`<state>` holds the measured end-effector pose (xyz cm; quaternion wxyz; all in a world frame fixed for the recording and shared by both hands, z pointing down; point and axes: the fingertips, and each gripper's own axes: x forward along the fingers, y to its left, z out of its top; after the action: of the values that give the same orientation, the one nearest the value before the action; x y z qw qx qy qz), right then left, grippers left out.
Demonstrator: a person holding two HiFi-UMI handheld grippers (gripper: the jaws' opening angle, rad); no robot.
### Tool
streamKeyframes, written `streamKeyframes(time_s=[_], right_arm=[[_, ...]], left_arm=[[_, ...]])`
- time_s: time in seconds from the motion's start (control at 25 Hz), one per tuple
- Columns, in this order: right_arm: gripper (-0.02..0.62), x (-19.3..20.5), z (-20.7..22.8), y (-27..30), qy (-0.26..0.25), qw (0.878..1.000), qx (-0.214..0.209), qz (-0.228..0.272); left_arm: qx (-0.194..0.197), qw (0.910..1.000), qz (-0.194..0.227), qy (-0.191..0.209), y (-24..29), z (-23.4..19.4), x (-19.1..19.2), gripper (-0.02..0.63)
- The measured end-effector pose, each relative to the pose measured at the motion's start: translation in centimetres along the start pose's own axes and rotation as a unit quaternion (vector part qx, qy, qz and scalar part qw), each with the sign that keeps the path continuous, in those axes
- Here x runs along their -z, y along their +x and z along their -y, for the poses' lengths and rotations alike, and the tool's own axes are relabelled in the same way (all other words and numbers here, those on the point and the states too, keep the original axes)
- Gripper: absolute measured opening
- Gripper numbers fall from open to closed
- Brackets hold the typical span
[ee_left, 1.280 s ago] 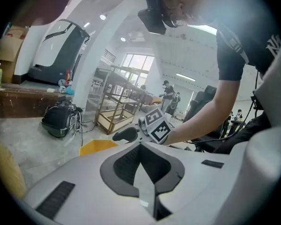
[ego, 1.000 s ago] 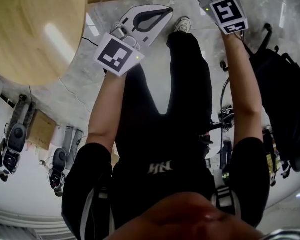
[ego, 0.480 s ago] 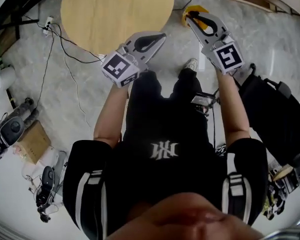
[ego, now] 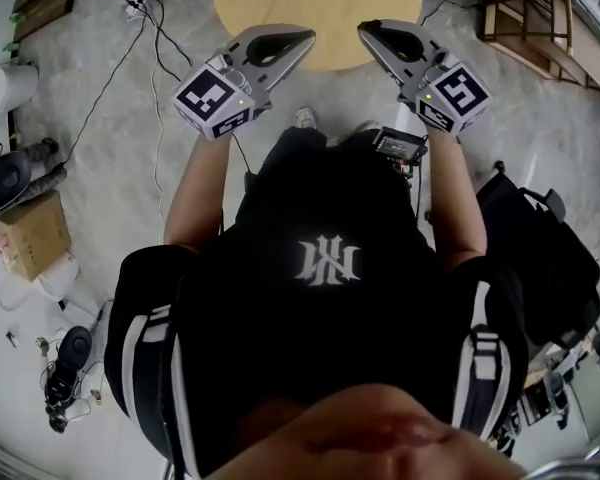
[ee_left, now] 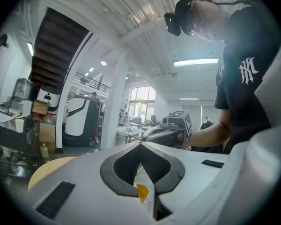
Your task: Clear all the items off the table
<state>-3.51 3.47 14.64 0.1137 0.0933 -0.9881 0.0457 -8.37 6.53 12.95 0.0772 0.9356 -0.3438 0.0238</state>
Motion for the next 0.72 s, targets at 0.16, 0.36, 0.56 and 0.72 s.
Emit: streamKeyframes(time_s=[0.16,0.36,0.56,0.72], right_arm=[[0.005,-0.6,-2.1,2.2,0.01,0.999,-0.049,0.008],[0.005,-1.1,-2.3,3.0,0.013,0.997,-0.069,0.018],[0.005,-0.8,-2.2,3.3,0.017,0.997,-0.073,0.024],[0.005,-0.8,-1.6,3.1,0.019,0.997,-0.065,0.03]], left_arm=[[-0.032,0.9992,0.014,-0.02,-2.6,-1.1,-0.1,0.012],[-0.05,0.9979,0.022,-0.035,-3.3,-0.4,-0.4,0.012],[-0.057,0.9966,0.028,-0.052,-4.0,0.0,0.1,0.012],[-0.054,0.9973,0.019,-0.046,-3.7,-0.2,0.4,0.012]])
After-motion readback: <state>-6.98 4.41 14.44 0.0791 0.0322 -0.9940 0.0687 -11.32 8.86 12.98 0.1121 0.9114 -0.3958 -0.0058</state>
